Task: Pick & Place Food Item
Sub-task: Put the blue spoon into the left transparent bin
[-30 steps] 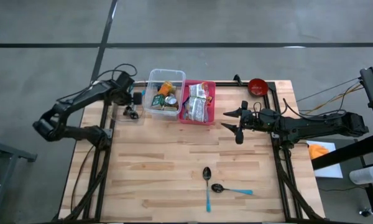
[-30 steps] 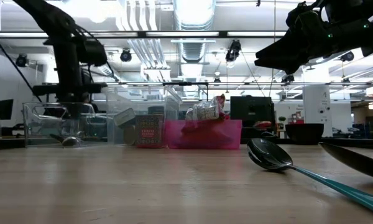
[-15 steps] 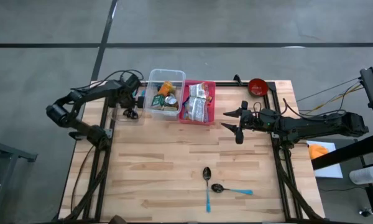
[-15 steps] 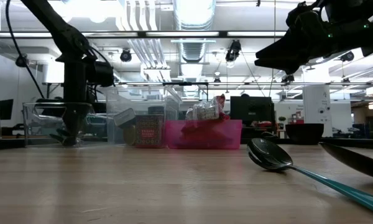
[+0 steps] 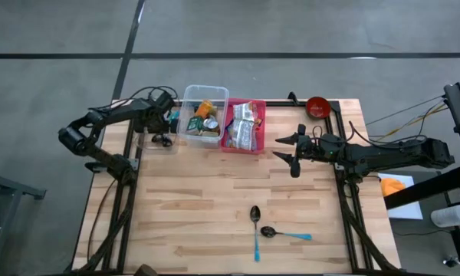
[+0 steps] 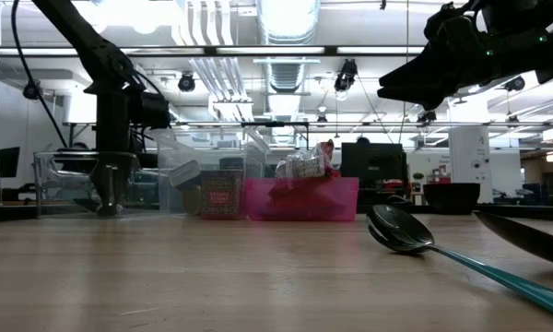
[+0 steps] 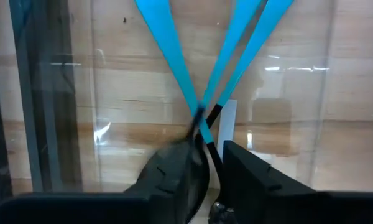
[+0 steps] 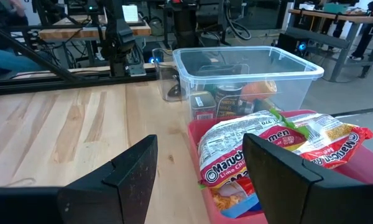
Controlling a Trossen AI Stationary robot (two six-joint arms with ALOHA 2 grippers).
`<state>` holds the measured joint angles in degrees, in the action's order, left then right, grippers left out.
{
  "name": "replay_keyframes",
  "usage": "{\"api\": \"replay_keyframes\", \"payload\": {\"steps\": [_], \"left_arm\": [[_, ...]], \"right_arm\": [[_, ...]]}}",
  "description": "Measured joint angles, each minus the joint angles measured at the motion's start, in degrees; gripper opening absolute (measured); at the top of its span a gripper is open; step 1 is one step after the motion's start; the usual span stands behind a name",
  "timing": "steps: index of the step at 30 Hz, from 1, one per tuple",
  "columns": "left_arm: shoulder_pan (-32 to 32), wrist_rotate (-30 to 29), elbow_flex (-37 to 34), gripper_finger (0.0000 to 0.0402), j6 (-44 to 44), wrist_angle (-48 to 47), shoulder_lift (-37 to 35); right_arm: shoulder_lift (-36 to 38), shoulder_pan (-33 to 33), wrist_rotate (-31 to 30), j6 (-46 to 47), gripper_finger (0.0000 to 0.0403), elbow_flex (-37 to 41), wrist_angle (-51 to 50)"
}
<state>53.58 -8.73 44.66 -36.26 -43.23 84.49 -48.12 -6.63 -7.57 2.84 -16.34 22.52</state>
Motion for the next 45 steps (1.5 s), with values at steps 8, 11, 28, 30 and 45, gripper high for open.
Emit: {"api": "replay_keyframes", "payload": {"steps": [8,11,28,30,45], "left_arm": [[0.02,0.0,0.02,0.0111,-1.23,0.38,-0.63],[0.02,0.0,0.02,0.0111,-1.21,0.42,-2.1],[-3.4,3.29,0.0,0.0111,1.48,-1.5,-26.84],[-5.31,3.87,0.0,0.0111,2.61,-1.56,-30.0],[-32.46,-7.17,0.0,0.0111,7.75,8.82,-36.67]], "right_arm": [[0.0,0.02,0.0,0.08,0.0235,0.0,0.02],[0.0,0.02,0.0,0.05,0.0235,0.0,0.0],[0.0,0.02,0.02,0.01,0.0235,0.0,0.02],[0.02,0.01,0.0,0.08,0.0235,0.0,0.02],[0.02,0.02,0.02,0.07,0.0235,0.0,0.0]]}}
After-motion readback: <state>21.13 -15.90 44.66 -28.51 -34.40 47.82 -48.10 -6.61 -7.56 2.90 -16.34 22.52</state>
